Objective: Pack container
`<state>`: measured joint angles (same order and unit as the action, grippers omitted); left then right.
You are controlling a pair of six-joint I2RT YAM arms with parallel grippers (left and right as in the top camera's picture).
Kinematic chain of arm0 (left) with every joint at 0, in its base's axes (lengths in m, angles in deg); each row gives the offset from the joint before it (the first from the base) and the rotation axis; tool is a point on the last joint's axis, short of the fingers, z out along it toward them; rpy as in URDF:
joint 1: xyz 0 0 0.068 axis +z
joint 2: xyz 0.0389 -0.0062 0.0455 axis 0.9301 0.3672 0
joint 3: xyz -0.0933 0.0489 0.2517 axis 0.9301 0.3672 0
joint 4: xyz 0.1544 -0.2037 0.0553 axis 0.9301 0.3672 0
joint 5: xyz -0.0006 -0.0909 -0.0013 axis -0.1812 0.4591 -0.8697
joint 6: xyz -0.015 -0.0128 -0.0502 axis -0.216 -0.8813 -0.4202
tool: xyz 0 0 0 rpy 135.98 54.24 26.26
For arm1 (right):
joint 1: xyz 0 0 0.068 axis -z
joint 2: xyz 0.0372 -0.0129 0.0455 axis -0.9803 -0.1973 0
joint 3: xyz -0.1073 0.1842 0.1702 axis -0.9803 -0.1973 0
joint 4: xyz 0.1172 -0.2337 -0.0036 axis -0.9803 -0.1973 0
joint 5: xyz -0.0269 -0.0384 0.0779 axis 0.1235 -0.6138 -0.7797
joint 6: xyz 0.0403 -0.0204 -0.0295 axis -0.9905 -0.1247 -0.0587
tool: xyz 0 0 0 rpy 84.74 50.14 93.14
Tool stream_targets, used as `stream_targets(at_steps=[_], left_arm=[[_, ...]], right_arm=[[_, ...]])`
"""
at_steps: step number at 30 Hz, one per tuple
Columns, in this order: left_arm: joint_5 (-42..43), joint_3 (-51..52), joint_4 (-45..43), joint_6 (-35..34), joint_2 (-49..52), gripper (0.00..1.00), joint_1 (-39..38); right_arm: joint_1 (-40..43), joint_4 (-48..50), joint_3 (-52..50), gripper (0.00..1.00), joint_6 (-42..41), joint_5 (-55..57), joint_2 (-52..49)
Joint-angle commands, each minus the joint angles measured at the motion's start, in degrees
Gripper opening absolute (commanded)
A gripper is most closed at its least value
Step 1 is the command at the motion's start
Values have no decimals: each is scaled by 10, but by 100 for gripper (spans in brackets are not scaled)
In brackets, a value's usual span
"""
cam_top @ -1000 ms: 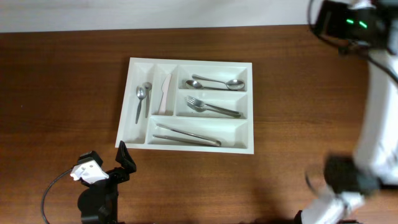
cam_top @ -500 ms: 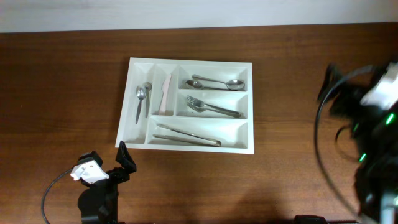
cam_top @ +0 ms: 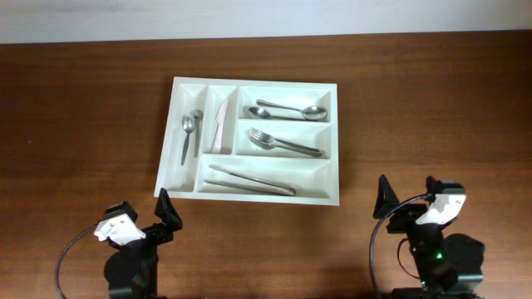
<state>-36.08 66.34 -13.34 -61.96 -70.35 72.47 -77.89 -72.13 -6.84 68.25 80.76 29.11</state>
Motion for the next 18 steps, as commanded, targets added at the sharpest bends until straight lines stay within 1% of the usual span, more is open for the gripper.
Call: stream_targets(at_steps=[1, 14, 18], left_arm=[[6, 3, -1, 11, -5, 99, 3], [6, 3, -1, 11, -5, 99, 3], [6, 3, -1, 11, -5, 99, 3]], right_arm=[[-4, 5, -36, 99, 7, -5, 25], [-3, 4, -131, 99, 9, 0, 105], [-3, 6, -132, 99, 43, -2, 108]])
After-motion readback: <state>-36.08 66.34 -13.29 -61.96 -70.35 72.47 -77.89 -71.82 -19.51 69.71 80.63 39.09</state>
